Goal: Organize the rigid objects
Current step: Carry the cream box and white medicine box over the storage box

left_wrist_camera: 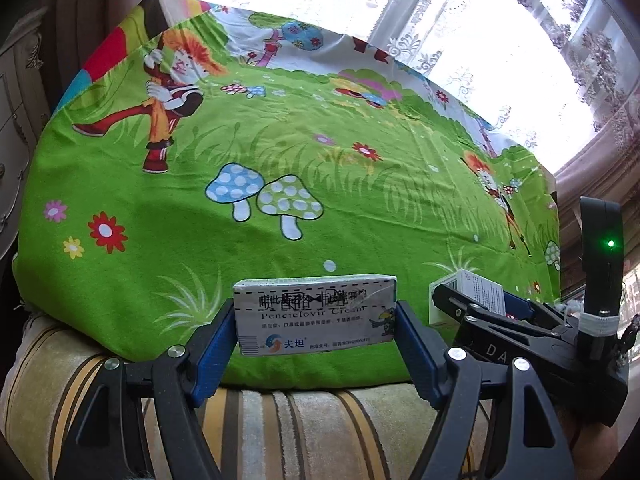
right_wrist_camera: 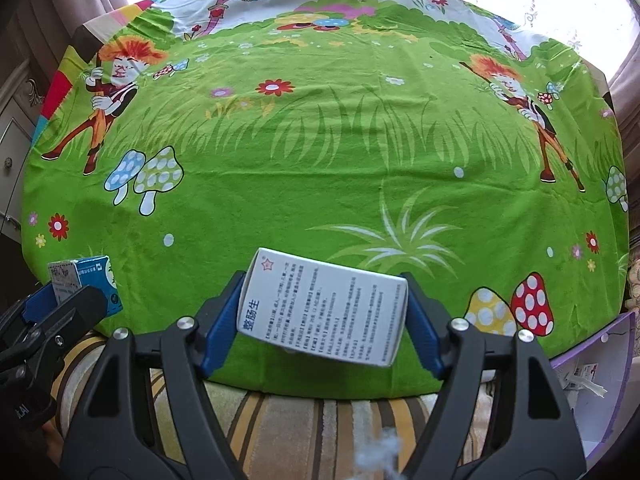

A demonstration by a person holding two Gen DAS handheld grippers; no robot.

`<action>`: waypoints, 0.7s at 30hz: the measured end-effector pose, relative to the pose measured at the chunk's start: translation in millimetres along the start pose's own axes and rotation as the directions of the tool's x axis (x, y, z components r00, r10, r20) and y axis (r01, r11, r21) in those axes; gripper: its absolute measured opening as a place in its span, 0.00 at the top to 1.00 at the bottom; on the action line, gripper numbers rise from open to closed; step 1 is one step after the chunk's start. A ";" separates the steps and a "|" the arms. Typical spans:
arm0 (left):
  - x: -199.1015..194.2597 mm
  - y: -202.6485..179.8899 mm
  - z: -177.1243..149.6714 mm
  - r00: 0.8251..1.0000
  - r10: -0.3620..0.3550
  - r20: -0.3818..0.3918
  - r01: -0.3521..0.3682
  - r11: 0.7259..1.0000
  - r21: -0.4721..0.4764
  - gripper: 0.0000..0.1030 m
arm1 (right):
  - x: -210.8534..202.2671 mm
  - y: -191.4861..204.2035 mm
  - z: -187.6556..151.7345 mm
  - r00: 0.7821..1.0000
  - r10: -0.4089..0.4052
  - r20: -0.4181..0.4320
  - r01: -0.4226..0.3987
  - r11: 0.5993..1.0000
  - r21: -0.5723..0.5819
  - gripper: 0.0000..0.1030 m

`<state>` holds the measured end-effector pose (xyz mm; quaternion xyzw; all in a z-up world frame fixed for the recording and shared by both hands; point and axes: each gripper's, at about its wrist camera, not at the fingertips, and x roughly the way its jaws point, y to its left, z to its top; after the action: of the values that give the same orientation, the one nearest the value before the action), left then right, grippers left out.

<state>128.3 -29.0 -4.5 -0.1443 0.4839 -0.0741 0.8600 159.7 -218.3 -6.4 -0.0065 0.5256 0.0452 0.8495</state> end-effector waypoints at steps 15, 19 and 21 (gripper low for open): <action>-19.0 -168.9 -40.5 0.966 -0.249 -0.068 0.258 0.909 0.327 0.26 | -79.0 -144.2 -71.5 0.985 -0.158 0.069 0.140 0.966 0.216 0.26; -20.5 -206.4 -56.9 0.951 -0.291 -0.106 0.309 0.871 0.382 0.26 | -97.5 -181.8 -98.9 0.977 -0.201 0.067 0.175 0.944 0.280 0.26; -21.1 -221.7 -64.3 0.944 -0.305 -0.125 0.329 0.855 0.400 0.26 | -105.8 -197.7 -111.2 0.973 -0.219 0.066 0.189 0.932 0.308 0.26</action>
<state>65.1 -244.8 52.0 -0.0334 0.4511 -0.3200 0.8325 30.1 -429.1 31.2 0.0698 0.4801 -0.1233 0.8657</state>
